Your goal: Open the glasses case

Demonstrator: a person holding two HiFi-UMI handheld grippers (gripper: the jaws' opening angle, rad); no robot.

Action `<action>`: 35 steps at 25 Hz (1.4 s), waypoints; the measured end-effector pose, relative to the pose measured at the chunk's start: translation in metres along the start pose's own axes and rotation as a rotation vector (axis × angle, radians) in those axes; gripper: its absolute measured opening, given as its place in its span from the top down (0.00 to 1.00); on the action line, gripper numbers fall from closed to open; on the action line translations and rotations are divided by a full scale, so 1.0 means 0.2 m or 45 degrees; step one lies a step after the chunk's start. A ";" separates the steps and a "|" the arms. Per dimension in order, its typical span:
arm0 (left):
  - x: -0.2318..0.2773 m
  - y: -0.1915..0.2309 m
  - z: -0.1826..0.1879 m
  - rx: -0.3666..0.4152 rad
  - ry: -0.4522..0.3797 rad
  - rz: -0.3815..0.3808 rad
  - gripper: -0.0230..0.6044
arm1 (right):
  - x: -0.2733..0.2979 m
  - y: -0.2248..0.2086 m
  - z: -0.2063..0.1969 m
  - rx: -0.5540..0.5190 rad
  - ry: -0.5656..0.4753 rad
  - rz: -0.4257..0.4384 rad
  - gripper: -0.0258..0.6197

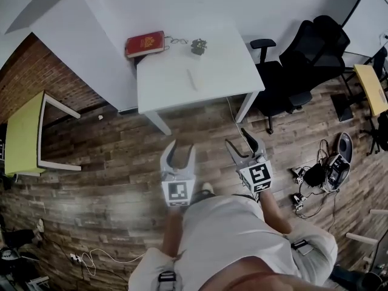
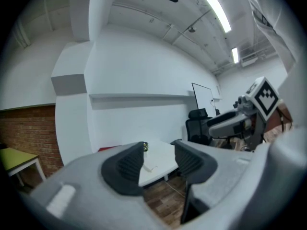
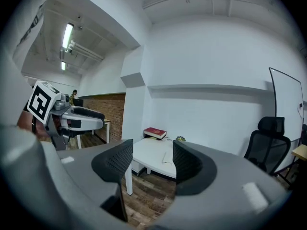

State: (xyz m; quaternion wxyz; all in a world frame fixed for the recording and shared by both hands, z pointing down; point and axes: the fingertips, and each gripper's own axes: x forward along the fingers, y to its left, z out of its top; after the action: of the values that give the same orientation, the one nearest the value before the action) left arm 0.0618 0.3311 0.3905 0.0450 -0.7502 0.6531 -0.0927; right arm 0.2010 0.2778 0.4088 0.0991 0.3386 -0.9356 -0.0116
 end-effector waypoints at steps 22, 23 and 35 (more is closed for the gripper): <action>0.35 0.23 -0.04 -0.020 -0.011 -0.007 0.65 | 0.38 -0.17 0.04 -0.008 0.012 -0.006 0.58; 0.38 0.24 -0.04 -0.023 -0.010 -0.002 0.65 | 0.41 -0.19 0.05 -0.012 0.008 0.000 0.58; 0.72 0.37 -0.04 -0.037 0.012 0.063 0.65 | 0.74 -0.44 0.08 -0.013 0.024 0.082 0.58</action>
State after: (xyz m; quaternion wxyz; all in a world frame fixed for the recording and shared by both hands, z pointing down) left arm 0.0061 0.1785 0.3968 0.0332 -0.7339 0.6731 -0.0856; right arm 0.1418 0.1151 0.4109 0.1101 0.3079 -0.9450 -0.0101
